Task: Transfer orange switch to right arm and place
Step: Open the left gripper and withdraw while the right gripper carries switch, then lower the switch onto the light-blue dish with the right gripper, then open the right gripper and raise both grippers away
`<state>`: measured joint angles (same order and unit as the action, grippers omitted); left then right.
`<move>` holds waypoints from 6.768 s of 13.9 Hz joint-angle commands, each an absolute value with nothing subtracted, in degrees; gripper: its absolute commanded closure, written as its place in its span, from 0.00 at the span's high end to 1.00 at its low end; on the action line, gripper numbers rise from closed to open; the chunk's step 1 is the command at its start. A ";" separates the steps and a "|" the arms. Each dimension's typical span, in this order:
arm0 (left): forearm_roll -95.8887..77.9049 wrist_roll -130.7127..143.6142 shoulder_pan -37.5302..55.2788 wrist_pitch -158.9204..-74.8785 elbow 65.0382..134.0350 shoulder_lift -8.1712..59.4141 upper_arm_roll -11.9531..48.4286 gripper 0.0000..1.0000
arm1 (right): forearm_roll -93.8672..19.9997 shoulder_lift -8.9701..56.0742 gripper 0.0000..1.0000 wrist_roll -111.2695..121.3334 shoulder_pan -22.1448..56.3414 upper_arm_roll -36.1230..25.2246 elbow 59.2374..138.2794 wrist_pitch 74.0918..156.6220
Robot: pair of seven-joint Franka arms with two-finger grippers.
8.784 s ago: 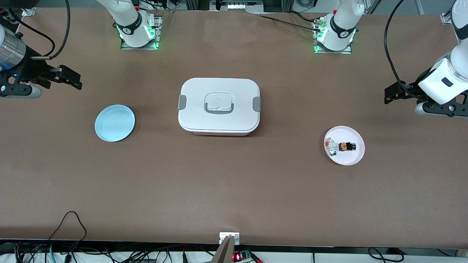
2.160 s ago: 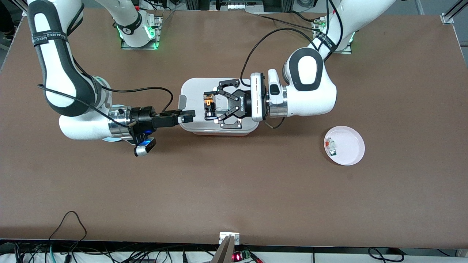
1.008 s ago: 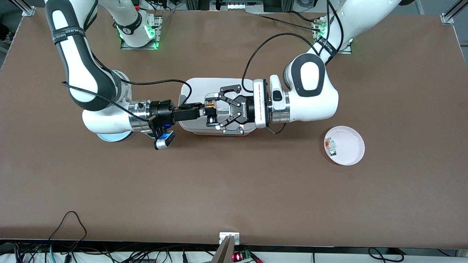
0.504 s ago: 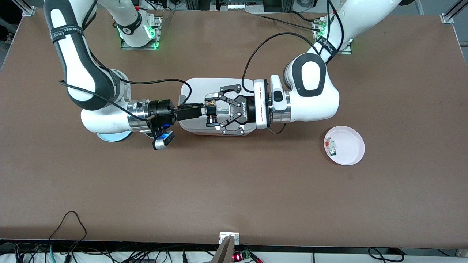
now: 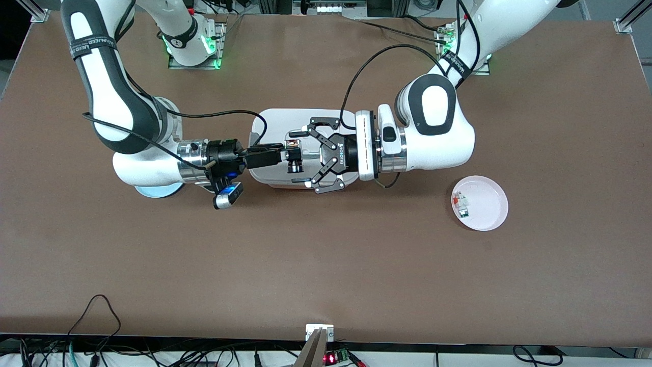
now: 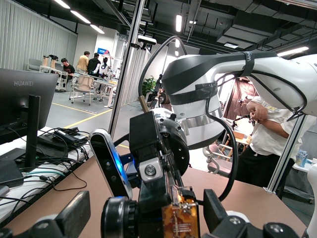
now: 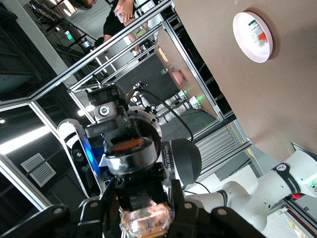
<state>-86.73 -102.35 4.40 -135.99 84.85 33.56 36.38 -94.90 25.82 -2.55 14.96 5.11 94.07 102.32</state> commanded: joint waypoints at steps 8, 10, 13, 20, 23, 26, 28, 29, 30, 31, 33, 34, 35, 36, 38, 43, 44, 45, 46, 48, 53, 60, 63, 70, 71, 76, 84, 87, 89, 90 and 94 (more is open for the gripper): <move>-87.63 -87.22 3.25 -136.14 85.08 31.29 36.04 1.00 | -94.06 24.79 0.14 -2.11 14.33 4.66 94.66 102.13; -85.53 -84.13 3.16 -136.14 85.95 31.64 35.95 1.00 | -86.79 24.79 0.14 0.43 13.89 4.57 93.17 102.04; -82.11 -75.88 3.16 -136.32 87.01 31.64 34.46 1.00 | -75.97 22.95 0.14 2.19 12.22 4.57 92.81 100.82; -55.33 -50.49 2.73 -134.48 88.06 31.73 28.66 1.00 | -36.80 15.83 0.14 15.09 8.18 4.48 93.60 92.82; -43.89 -43.80 1.32 -126.59 89.12 31.47 25.76 1.00 | -22.98 11.53 0.14 25.18 7.91 4.48 97.63 93.25; -29.67 -30.20 1.14 -117.54 88.86 30.41 23.21 1.00 | -12.35 6.87 0.14 37.13 6.94 4.48 103.52 95.35; -19.38 -21.49 0.97 -111.83 88.16 29.01 22.94 1.00 | -8.45 3.88 0.14 46.10 5.29 4.39 109.74 99.99; -17.07 -17.88 0.79 -110.06 87.20 28.74 22.85 1.00 | -8.18 2.82 0.14 51.45 3.53 4.39 113.52 103.33; -15.31 -15.49 0.79 -108.04 86.58 28.57 22.85 1.00 | -8.00 2.64 0.14 56.90 1.86 4.39 116.25 106.58; -13.12 -14.16 0.62 -105.49 85.96 28.56 22.68 1.00 | -7.65 2.81 0.13 62.17 0.19 4.39 118.45 109.74; -8.63 -11.53 -0.52 -99.53 84.99 27.78 21.89 1.00 | -5.81 3.34 0.12 68.79 -2.10 4.39 121.98 115.64; -6.26 -9.43 -0.53 -96.01 84.99 26.29 21.88 1.00 | -5.10 3.60 0.12 71.08 -2.98 4.39 123.47 118.54; -3.80 -6.71 -0.61 -93.80 84.82 25.67 21.88 1.00 | -4.49 4.21 0.12 73.54 -3.86 4.39 124.88 121.61; -2.30 -4.85 -0.62 -93.00 84.90 25.23 21.88 1.00 | -4.13 5.52 0.12 76.70 -5.09 4.39 125.76 124.95; -1.14 -3.52 -1.05 -92.64 84.90 25.14 20.75 1.00 | -4.13 8.60 0.11 79.97 -6.67 4.39 125.95 128.74; -1.05 -2.90 -1.67 -92.46 84.90 24.00 19.16 1.00 | -4.13 13.97 0.11 82.88 -8.52 4.39 130.60 142.19; -1.05 -2.47 -1.67 -92.46 84.90 23.82 19.16 1.00 | -4.13 14.93 0.11 83.66 -9.05 4.48 130.87 143.86; -1.05 -1.68 -1.67 -92.46 84.90 23.56 19.07 1.00 | -4.13 16.16 0.11 83.93 -9.14 4.48 131.30 145.62; -1.05 -0.54 -1.67 -92.55 84.90 22.95 18.99 1.00 | -4.22 16.95 0.11 83.94 -9.14 4.48 131.92 147.46; 1.92 0.10 -1.76 -92.55 84.90 22.07 18.81 1.00 | -4.22 17.58 0.11 83.94 -9.14 4.48 134.46 152.55; 6.76 -0.26 -1.06 -91.59 81.30 22.15 19.25 1.00 | -4.39 18.63 0.53 82.80 -9.05 4.48 134.91 152.67; 7.38 3.32 -2.28 -88.17 76.04 20.04 16.97 1.00 | -4.75 15.82 1.00 80.96 -7.91 4.83 130.63 147.68; 2.31 3.96 -1.85 -87.71 78.55 14.09 10.83 1.00 | -4.66 14.68 1.00 72.45 -5.89 4.66 123.95 138.72; -2.02 3.96 -2.37 -86.32 89.30 -0.26 4.31 1.00 | -2.73 9.07 1.00 51.27 -5.71 4.57 115.84 124.99; -2.02 3.69 -2.81 -84.39 88.17 0.26 4.22 1.00 | -2.72 8.01 1.00 48.37 -5.71 4.57 115.75 123.59; -1.93 4.39 -2.90 -84.11 87.36 1.41 4.40 1.00 | -2.72 2.29 1.00 33.25 -5.10 4.75 114.53 118.31; -1.41 3.52 -5.63 -84.38 83.32 5.01 4.22 1.00 | 0.97 -6.06 1.00 13.81 -5.09 7.90 109.35 106.90; -1.58 3.34 -5.71 -84.38 83.32 5.10 4.13 1.00 | 1.05 -7.03 1.00 10.91 -5.62 9.05 102.25 99.08; -1.67 3.43 -5.71 -84.38 83.23 5.01 4.13 1.00 | 1.41 -6.50 1.00 8.89 -5.54 9.05 98.28 96.51; -1.67 3.34 -5.71 -84.38 83.23 5.01 4.13 1.00 | 1.41 -6.33 1.00 6.53 -5.28 8.97 97.13 96.42; -1.67 3.34 -5.71 -84.38 83.23 5.01 4.13 1.00 | 1.49 -4.93 1.00 -2.70 -3.52 8.26 94.85 96.15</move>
<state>-1.62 3.88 -5.68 -85.18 85.01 4.26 4.08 0.39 -7.19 2.49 -4.14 8.28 98.10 97.62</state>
